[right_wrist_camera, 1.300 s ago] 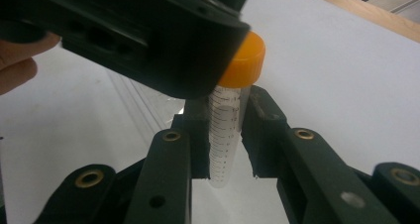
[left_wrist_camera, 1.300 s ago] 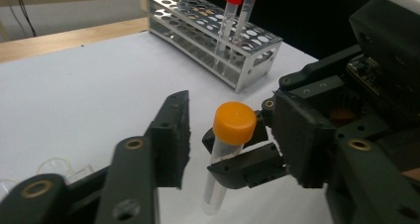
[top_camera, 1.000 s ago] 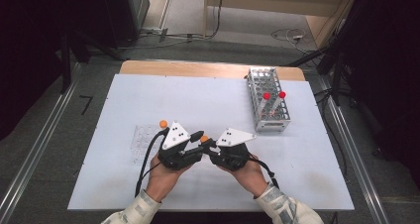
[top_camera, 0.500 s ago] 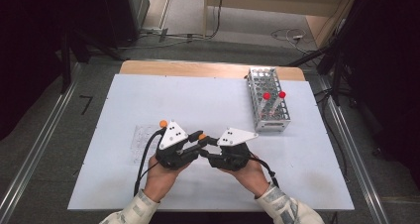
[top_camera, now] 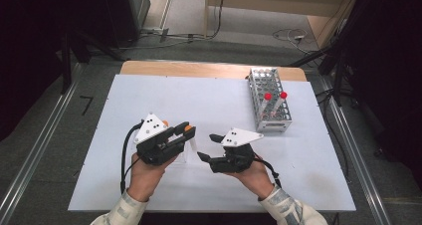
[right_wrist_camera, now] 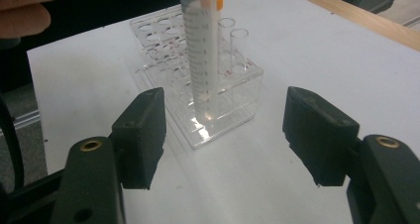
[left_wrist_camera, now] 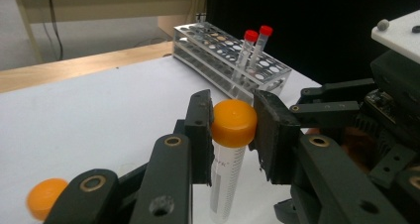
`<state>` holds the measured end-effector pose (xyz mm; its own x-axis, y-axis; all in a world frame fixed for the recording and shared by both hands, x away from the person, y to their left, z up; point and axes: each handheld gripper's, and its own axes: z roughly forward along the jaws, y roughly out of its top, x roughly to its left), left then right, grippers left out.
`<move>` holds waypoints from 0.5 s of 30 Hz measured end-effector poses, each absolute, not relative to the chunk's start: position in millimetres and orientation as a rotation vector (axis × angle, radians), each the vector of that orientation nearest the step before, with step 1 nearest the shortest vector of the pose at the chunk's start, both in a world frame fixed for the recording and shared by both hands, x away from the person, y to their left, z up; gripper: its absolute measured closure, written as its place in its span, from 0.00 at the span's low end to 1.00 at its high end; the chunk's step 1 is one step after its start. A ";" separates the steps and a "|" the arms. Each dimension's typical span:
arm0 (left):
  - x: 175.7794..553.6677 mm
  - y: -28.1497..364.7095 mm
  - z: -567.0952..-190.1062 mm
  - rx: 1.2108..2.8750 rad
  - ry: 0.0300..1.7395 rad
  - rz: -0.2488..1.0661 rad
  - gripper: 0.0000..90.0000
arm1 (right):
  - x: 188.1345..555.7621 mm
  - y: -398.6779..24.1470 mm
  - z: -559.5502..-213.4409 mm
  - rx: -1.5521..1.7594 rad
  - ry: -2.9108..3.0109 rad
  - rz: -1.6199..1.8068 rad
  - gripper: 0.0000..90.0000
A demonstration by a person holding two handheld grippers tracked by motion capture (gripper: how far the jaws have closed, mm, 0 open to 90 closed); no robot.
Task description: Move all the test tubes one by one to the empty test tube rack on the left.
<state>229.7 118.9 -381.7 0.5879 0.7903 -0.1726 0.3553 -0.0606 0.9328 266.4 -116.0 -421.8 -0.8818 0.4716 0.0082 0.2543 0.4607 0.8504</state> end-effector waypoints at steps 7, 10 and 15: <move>229.7 139.8 -373.9 1.619 1.015 0.497 0.78 | 267.8 -118.4 -420.9 0.640 2.471 1.386 0.35; 229.3 148.6 -371.3 1.604 1.033 0.509 0.78 | 268.5 -119.0 -421.4 0.648 2.469 1.378 0.34; 230.3 162.5 -369.7 1.594 1.064 0.529 0.78 | 268.9 -118.7 -422.6 0.656 2.470 1.372 0.34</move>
